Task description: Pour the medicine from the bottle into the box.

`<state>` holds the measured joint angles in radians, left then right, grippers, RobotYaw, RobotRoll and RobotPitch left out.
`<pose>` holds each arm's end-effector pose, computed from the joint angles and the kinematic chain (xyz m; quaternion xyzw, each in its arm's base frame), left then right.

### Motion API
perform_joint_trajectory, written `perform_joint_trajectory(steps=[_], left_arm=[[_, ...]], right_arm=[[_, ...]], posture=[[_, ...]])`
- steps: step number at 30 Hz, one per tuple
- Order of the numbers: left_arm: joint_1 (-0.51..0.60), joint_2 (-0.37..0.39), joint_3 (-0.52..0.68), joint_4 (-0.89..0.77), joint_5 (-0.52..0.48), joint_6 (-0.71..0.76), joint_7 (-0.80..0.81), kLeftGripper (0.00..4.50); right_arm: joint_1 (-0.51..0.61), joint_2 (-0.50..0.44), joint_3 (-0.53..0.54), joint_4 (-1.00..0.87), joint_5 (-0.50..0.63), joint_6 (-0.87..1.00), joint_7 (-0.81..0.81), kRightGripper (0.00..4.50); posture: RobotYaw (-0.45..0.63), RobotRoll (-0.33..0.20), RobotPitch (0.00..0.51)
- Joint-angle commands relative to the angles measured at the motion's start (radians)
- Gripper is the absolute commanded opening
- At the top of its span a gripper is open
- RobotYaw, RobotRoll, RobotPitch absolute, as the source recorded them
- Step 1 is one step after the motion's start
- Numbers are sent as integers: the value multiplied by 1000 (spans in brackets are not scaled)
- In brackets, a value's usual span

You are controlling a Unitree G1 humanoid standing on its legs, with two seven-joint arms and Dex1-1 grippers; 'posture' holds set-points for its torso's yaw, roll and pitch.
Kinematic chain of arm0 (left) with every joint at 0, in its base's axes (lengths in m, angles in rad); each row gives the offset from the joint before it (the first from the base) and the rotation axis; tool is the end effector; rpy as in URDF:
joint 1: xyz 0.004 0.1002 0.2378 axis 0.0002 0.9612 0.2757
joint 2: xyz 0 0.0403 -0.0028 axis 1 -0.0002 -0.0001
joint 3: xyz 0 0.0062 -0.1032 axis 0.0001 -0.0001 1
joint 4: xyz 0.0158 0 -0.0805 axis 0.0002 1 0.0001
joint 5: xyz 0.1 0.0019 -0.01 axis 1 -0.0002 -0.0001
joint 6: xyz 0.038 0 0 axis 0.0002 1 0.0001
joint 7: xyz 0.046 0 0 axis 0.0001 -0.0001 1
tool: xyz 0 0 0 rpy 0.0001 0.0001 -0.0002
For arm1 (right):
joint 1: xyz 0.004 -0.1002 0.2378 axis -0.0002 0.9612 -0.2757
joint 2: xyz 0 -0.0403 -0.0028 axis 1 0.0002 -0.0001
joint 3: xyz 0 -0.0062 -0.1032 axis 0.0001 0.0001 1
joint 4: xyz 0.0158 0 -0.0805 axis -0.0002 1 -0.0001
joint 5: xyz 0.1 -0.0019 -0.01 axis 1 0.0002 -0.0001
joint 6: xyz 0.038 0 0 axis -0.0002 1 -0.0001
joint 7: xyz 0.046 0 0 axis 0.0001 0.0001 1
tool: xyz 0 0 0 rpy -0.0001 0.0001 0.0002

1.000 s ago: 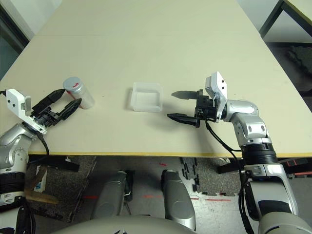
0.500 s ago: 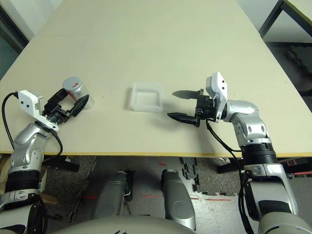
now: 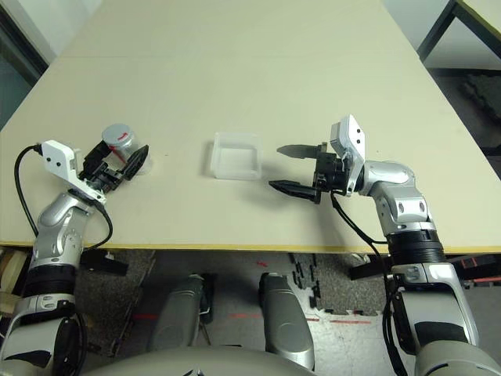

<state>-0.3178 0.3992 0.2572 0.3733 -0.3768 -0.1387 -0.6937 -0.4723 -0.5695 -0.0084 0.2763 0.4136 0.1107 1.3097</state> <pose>0.2543 0.2734 0.0889 0.0079 -0.0982 -0.2018 0.9745 0.2853 -0.2494 0.1390 -0.0860 -0.0044 0.5877 0.8045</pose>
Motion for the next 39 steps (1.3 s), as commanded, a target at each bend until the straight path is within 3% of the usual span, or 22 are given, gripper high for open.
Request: perform_joint_trajectory(steps=[1,36,39], left_arm=[[-16,-5,-12,17,18,-8,10,4416],[-111,-20,-38,142,63,-36,38,4416],[-115,-20,-36,144,64,-38,40,3619]], right_arm=[[14,-1,5,-9,-7,-8,1,4500],[41,-6,7,-58,-3,9,-20,4500],[43,-7,5,-62,-3,12,-21,4500]], posture=[[-20,0,176],[-41,0,187],[-41,0,188]])
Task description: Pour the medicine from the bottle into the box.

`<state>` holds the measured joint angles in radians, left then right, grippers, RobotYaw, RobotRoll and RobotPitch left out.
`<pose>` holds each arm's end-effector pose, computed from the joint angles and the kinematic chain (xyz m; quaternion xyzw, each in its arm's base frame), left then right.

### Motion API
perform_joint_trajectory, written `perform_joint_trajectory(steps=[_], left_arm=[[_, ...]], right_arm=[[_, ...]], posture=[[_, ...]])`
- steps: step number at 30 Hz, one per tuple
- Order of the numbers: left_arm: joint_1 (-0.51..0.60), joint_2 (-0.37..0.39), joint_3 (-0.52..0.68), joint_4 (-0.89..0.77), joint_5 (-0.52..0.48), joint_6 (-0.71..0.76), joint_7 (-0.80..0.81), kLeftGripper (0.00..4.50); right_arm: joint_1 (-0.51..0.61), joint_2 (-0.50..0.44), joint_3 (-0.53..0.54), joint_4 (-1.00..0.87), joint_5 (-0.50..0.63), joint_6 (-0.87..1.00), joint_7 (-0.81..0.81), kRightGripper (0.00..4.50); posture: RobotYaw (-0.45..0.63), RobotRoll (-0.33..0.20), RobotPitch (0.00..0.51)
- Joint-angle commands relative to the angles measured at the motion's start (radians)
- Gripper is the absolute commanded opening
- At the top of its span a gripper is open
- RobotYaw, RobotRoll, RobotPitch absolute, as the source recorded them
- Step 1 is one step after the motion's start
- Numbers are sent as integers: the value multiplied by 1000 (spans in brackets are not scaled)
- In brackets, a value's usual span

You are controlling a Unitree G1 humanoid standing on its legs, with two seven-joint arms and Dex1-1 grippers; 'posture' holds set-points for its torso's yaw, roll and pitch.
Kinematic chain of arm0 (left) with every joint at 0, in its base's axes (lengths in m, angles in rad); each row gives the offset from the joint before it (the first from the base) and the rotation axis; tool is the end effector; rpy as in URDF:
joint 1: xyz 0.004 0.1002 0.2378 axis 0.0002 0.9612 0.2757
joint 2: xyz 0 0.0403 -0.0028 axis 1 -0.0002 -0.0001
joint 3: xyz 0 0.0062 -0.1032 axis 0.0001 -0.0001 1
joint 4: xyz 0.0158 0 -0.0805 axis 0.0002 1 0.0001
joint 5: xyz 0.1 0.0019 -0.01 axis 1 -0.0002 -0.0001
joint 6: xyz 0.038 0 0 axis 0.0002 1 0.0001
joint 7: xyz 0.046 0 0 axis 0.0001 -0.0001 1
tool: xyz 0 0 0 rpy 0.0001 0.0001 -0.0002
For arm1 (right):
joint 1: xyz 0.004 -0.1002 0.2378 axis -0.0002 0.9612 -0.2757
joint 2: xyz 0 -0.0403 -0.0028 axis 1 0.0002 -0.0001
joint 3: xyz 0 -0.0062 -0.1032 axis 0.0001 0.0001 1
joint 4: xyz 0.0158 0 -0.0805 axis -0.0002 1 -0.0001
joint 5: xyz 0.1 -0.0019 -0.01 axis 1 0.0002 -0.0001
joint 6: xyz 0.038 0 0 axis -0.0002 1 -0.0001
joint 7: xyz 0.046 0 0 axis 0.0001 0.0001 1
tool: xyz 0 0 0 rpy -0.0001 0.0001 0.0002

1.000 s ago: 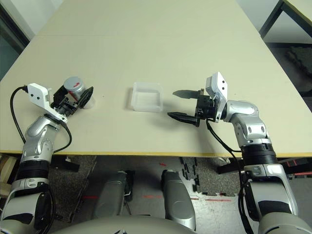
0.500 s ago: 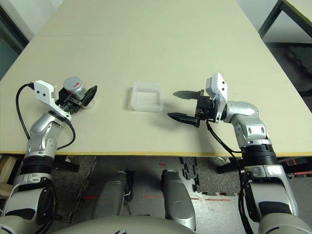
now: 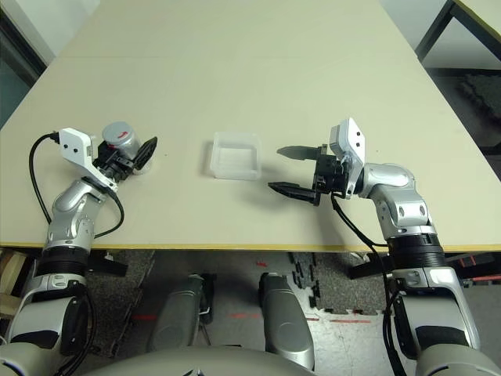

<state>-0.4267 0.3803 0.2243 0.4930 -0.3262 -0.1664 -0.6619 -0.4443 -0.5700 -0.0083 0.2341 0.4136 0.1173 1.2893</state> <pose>0.2754 0.2614 0.0920 0.0137 -0.0934 -0.2010 0.9750 0.2807 -0.2476 0.1379 -0.0890 -0.0051 0.5845 0.8065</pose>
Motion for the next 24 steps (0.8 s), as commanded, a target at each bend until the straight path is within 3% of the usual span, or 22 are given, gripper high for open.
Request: perform_joint_trajectory(steps=[1,3,14,24], left_arm=[[-6,-1,-3,23,12,-8,8,3235],[-4,-1,-3,19,11,-6,6,2626],[14,20,-19,-45,-7,61,-40,2644],[3,84,-74,-277,-81,310,-160,2644]], right_arm=[[15,-7,5,-19,-3,5,0,4500],[15,-8,4,-19,-3,6,0,4500],[-9,-5,-5,-11,8,26,-9,4500],[-80,-13,-13,-5,38,87,5,4500]], posture=[[-42,0,188],[-41,0,188],[-42,0,192],[-44,0,187]])
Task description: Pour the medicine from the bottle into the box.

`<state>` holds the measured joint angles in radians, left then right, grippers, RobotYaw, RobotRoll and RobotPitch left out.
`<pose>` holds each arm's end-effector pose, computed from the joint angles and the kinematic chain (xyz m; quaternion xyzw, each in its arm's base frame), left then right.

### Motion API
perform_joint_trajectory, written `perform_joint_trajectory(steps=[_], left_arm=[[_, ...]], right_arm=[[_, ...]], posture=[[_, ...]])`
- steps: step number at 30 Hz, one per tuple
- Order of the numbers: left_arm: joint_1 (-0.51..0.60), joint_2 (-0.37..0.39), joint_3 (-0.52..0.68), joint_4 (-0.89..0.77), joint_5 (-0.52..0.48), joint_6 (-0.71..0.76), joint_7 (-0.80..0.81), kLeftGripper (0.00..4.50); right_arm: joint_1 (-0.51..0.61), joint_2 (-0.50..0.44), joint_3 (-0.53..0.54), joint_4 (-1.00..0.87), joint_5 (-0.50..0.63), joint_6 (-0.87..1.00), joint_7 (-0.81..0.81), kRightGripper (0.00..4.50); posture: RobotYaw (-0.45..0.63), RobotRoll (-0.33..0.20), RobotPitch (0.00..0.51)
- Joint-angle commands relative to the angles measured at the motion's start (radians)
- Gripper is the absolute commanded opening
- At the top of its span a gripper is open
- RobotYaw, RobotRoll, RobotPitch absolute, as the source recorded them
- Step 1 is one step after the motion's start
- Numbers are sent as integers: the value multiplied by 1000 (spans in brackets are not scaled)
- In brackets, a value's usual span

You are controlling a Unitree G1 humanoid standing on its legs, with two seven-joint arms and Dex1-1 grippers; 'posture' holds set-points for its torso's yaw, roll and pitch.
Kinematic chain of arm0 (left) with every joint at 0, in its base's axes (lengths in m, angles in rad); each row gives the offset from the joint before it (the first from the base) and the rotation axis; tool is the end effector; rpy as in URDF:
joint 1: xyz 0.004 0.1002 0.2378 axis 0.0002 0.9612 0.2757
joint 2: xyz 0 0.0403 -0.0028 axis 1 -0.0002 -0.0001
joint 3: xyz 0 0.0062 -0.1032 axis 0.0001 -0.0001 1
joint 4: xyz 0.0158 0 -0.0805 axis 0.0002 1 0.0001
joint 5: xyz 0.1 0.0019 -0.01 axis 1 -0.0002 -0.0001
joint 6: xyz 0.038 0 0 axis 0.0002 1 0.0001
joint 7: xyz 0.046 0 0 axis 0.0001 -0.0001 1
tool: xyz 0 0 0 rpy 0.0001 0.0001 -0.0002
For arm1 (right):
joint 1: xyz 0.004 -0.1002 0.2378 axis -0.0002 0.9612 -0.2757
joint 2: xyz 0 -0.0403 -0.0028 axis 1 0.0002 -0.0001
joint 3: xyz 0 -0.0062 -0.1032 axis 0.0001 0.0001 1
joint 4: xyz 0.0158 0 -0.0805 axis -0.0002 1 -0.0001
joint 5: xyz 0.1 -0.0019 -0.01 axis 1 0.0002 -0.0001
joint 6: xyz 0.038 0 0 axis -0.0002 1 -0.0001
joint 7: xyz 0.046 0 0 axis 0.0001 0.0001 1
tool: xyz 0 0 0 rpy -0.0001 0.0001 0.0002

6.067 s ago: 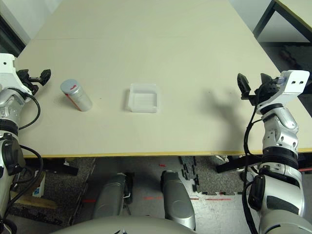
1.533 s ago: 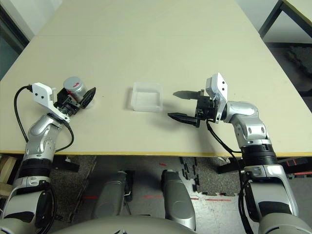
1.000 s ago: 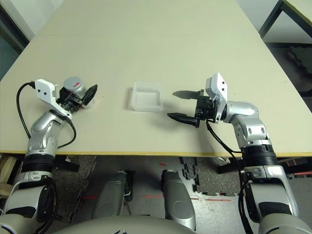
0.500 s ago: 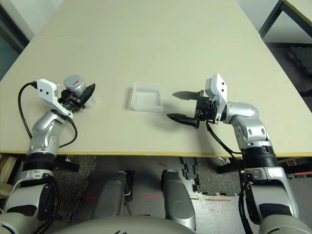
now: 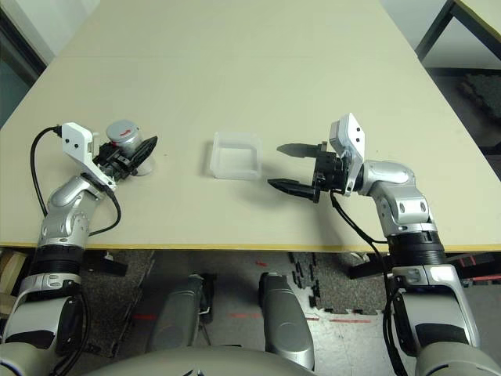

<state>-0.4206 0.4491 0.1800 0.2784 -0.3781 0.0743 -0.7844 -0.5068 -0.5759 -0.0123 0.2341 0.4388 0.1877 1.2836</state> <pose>0.2758 0.2574 0.1241 0.0251 -0.0692 -0.3045 0.9497 0.2888 -0.2449 0.1527 -0.0774 -0.0099 0.5863 0.8063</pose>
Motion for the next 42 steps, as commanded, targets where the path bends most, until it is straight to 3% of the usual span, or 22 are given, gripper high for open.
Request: perform_joint_trajectory(steps=[1,10,19,29,42], left_arm=[[-10,18,-39,-88,-41,97,-53,2644],[-87,28,-105,-168,-58,221,-120,2644],[-155,5,-125,-111,-59,211,-166,2644],[-200,-31,-145,-69,-56,221,-190,2644],[-224,-52,-172,-24,-37,196,-204,2644]], right_arm=[[-29,-6,-5,-4,13,18,15,4500],[-153,31,25,8,18,66,43,4500],[-290,112,76,52,13,163,46,4500],[-445,236,94,225,-23,142,22,4500],[-548,334,99,369,-88,91,7,4500]], posture=[[-44,0,187],[-57,0,182],[-65,0,175],[-62,0,165],[-59,0,151]])
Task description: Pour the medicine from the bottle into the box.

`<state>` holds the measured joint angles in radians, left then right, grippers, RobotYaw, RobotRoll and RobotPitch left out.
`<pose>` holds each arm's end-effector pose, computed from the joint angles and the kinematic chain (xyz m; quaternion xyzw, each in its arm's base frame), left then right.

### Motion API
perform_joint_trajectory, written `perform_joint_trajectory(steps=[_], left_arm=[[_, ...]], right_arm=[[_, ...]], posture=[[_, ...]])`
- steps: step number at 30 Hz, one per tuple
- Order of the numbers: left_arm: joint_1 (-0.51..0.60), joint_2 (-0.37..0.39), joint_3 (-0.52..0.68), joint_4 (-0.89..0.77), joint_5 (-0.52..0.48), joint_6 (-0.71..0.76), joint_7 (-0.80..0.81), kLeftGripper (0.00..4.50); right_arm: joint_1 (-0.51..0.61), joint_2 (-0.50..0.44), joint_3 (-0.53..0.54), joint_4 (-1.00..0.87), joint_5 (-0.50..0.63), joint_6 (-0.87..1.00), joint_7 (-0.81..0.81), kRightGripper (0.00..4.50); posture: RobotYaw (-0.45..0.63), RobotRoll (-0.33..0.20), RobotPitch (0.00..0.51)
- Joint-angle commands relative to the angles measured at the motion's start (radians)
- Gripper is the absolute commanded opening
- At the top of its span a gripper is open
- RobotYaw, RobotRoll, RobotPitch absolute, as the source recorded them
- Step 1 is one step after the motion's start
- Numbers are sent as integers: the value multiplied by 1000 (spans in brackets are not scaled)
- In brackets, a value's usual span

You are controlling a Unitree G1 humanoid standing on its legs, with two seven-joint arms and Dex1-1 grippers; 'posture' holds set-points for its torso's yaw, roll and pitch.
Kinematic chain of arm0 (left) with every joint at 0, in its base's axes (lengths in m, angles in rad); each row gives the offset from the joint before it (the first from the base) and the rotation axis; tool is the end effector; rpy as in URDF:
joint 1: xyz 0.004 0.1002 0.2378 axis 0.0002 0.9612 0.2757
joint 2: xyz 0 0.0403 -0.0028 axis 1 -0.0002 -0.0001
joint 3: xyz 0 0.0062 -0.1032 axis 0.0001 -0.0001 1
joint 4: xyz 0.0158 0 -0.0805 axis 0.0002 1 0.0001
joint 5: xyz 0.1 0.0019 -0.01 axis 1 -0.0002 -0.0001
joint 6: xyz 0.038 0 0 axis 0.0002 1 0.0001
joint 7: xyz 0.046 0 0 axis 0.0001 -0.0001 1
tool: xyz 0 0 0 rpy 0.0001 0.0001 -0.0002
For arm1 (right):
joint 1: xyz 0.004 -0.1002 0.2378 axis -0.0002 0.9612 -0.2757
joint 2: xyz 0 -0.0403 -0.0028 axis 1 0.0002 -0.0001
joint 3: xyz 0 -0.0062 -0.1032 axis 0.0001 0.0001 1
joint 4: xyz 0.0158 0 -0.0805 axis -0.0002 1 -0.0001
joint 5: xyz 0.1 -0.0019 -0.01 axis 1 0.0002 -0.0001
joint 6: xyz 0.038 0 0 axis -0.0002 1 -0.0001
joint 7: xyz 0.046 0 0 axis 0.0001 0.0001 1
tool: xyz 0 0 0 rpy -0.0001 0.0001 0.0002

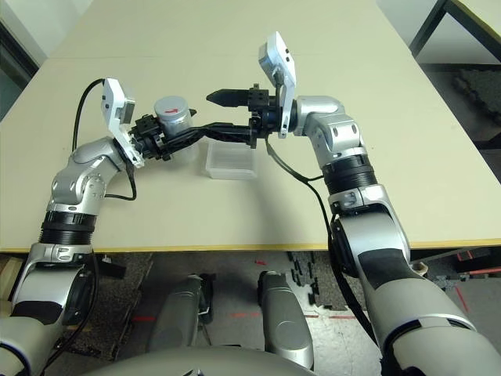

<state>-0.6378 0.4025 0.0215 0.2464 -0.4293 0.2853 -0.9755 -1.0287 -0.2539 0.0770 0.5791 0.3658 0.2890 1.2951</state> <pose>0.3094 0.1995 0.1646 0.0099 -0.0557 -0.5000 0.8642 0.3544 -0.1292 0.2153 -0.0287 -0.0510 0.6841 0.7270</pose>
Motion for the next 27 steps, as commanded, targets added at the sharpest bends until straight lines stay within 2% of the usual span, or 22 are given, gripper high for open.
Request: perform_joint_trajectory(steps=[1,19,22,25,26,27], left_arm=[[-7,-6,-16,10,16,-17,-14,2644],[-13,-9,-34,25,28,-36,-25,2644],[-13,-9,-35,25,29,-37,-26,2644],[-13,-9,-36,24,30,-36,-27,2644],[-13,-9,-36,24,30,-36,-28,2644],[-12,-9,-37,24,30,-36,-29,2644]], right_arm=[[-30,17,10,31,-19,-15,-6,4500],[-85,92,11,135,-69,-84,-13,4500],[-87,96,9,144,-74,-93,-11,3930],[-88,100,8,150,-82,-104,-11,2789],[-89,101,7,151,-83,-106,-10,2568],[-90,101,7,152,-83,-108,-10,2569]], posture=[[-59,0,151],[-55,0,152],[-54,0,153],[-54,0,153],[-54,0,153],[-54,0,153]])
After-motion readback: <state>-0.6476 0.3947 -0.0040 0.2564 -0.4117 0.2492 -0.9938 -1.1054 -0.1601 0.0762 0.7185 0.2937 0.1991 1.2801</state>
